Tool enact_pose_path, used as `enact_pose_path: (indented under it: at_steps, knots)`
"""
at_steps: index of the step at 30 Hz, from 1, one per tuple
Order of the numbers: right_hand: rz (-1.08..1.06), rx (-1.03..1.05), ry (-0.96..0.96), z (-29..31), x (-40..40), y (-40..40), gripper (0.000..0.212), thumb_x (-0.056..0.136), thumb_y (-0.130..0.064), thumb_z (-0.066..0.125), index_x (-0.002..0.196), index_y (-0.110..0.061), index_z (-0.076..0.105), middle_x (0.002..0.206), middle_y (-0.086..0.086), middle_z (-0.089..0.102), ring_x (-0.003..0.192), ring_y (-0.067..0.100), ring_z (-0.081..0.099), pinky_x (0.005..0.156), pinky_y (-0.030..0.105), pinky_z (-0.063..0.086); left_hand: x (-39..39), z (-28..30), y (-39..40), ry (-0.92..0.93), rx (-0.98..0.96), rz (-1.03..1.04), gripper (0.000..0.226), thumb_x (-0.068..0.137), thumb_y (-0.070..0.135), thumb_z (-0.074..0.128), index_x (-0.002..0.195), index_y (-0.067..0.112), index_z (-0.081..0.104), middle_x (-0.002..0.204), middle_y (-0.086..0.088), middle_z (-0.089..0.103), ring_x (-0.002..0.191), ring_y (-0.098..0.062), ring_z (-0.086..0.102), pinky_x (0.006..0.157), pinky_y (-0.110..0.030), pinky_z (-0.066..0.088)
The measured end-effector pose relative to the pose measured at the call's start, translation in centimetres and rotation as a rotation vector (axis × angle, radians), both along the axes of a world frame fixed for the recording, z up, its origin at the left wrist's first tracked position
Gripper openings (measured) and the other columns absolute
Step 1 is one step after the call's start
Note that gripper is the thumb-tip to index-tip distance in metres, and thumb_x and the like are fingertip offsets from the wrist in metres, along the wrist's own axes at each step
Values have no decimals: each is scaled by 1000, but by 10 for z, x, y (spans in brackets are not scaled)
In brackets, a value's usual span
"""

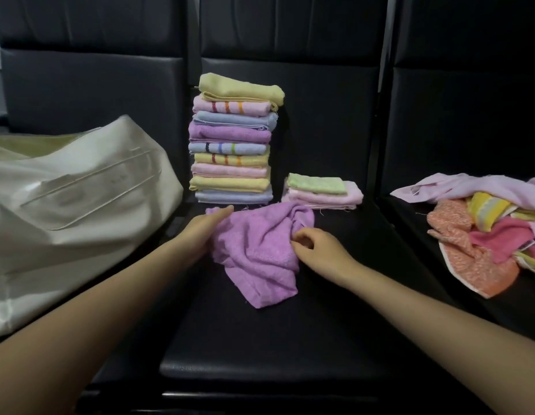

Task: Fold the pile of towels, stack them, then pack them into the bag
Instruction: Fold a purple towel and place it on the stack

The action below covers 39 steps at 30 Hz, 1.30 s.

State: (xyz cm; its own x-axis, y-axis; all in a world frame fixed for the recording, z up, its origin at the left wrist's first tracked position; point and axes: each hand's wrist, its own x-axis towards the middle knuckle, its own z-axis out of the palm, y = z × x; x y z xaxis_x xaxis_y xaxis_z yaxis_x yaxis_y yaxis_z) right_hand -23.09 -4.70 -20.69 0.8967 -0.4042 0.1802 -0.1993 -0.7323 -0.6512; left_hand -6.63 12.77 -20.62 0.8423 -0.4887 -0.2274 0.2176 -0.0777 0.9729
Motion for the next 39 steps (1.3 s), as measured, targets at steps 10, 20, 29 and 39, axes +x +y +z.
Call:
enact_pose_path:
  at_steps: [10,20,29,39]
  knots:
    - [41,-83,-2,3,5,23,13,90,-12,51,86,-8,62,79,1,52,76,21,50,65,31,38,-15,3,1,-371,419,-215,30,92,37,62,100,8,69,99,-7,69,84,-17,62,82,-33,54]
    - [-54,1067,-83,18,12,25,38,101,-45,41,125,-19,53,106,7,67,88,23,66,68,35,54,-29,22,-8,45,-258,-189,42,98,29,44,127,2,59,113,-17,66,108,-28,58,87,-37,46]
    - [72,1328,-243,38,8,32,26,93,-10,57,116,1,62,97,17,69,82,23,67,81,33,56,-39,35,-16,-8,-287,-147,31,100,32,47,103,5,61,80,-7,73,70,-14,70,66,-28,54]
    - [105,1437,-444,73,-7,6,31,91,-28,60,98,0,72,101,18,69,92,26,69,95,40,52,-33,54,-13,-200,-304,0,28,103,28,43,83,18,60,63,5,60,47,-5,54,50,-21,44]
